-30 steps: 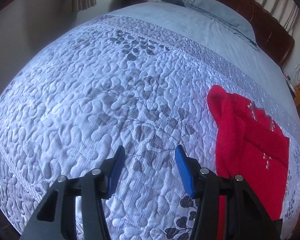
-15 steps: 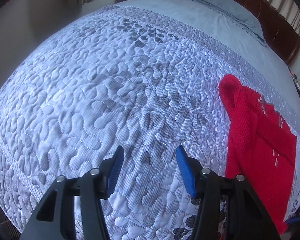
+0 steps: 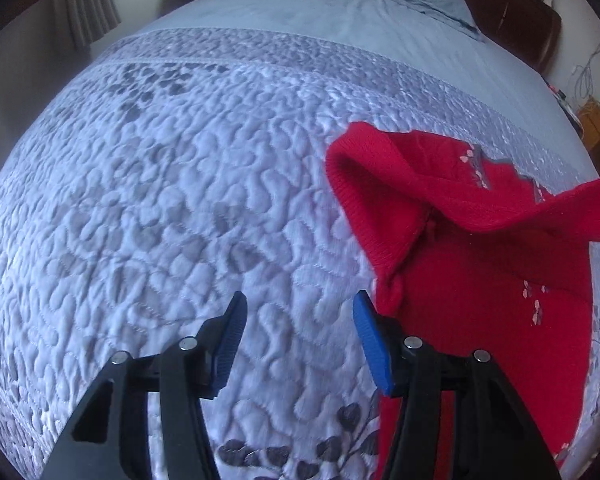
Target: Fold small clothes
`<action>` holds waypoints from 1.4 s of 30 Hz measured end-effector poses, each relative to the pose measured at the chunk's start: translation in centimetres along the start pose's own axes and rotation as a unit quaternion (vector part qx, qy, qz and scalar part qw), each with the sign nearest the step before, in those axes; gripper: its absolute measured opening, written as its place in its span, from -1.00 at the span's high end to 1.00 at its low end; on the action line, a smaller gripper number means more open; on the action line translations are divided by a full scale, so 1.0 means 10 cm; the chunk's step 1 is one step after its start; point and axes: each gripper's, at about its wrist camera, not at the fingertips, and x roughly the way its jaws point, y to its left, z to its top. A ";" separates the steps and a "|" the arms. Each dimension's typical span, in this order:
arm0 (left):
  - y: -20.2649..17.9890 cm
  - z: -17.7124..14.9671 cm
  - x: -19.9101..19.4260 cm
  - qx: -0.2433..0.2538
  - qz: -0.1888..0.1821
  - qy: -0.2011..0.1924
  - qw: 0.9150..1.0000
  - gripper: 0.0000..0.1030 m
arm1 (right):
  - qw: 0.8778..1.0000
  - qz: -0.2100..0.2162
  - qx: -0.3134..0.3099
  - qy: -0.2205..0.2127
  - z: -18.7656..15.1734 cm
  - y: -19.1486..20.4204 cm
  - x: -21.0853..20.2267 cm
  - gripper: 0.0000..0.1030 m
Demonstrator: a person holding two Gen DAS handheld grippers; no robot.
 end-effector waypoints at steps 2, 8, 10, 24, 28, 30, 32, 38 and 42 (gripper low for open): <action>-0.20 0.15 0.11 0.018 0.007 0.000 1.000 -0.09 | 0.999 -0.025 0.040 -0.003 0.07 -0.39 0.00 0.92; -0.59 0.59 0.45 0.058 0.043 0.001 0.997 -0.10 | 0.990 -0.085 0.113 0.021 -0.08 -1.30 0.23 0.92; -0.64 0.67 0.54 0.068 0.056 0.006 0.996 -0.10 | 0.989 -0.091 0.113 0.035 -0.18 -1.45 0.33 0.91; -0.52 0.65 0.55 0.048 0.045 -0.011 0.998 -0.21 | 0.988 -0.146 0.006 0.050 -0.38 -1.53 0.58 -0.18; -0.51 0.62 0.53 0.041 0.037 -0.012 0.998 -0.21 | 0.985 -0.151 0.029 0.074 -0.33 -1.66 0.77 0.00; -0.52 0.62 0.55 0.043 0.038 -0.009 0.998 -0.21 | 0.982 -0.169 0.018 0.081 -0.31 -1.65 0.85 0.43; -0.54 0.62 0.57 0.045 0.039 -0.008 0.998 -0.21 | 0.980 -0.178 0.007 0.086 -0.30 -1.62 0.89 0.88; -0.49 0.62 0.65 0.026 0.032 -0.004 0.999 -0.24 | 0.990 -0.127 -0.028 0.056 -0.39 -1.22 0.53 0.91; -0.43 0.65 0.61 0.020 0.017 -0.009 1.000 -0.24 | 0.998 -0.025 -0.051 0.037 -0.48 -0.68 0.08 0.91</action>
